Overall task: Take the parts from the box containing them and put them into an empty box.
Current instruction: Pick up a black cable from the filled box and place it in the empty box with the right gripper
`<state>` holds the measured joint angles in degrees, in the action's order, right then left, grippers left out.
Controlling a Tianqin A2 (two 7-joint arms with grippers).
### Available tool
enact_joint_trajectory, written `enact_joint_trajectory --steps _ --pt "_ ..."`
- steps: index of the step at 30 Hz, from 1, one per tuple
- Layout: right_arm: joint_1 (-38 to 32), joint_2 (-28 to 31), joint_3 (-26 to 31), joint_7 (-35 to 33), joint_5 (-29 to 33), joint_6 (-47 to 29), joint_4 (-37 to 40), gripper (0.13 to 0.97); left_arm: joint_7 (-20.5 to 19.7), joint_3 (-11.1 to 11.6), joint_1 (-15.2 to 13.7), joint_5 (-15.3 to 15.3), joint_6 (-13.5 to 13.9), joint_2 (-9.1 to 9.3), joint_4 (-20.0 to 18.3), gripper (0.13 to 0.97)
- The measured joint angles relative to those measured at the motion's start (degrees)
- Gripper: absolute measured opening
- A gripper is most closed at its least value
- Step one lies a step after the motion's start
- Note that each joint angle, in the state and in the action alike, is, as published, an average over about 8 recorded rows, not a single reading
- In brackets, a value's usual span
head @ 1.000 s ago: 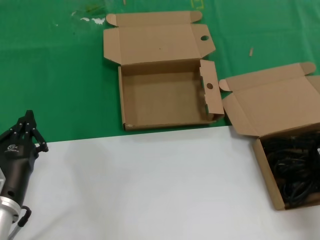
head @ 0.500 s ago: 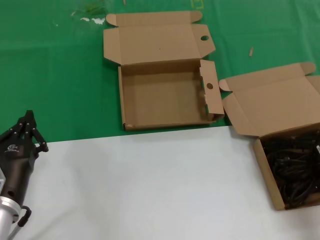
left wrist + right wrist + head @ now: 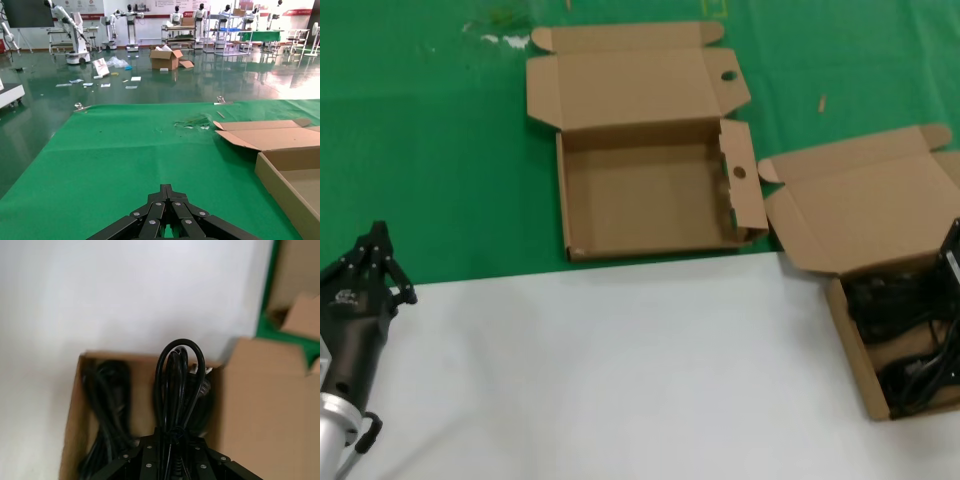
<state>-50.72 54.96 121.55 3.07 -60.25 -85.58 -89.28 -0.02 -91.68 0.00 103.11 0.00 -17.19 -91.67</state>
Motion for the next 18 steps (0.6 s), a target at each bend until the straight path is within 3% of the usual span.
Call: enact_joint_trajectory --steps 9,18 --pt "-6.41 -6.89 -0.52 5.24 -0.88 -1.33 -7.51 0.215 0.0 0.0 0.0 0.0 0.0 0.0 0.0 0.14" --pt "-9.19 -19.49 3.26 4.25 3.87 7.34 -1.06 0.215 0.0 0.0 0.0 0.0 0.0 0.0 0.0 0.14"
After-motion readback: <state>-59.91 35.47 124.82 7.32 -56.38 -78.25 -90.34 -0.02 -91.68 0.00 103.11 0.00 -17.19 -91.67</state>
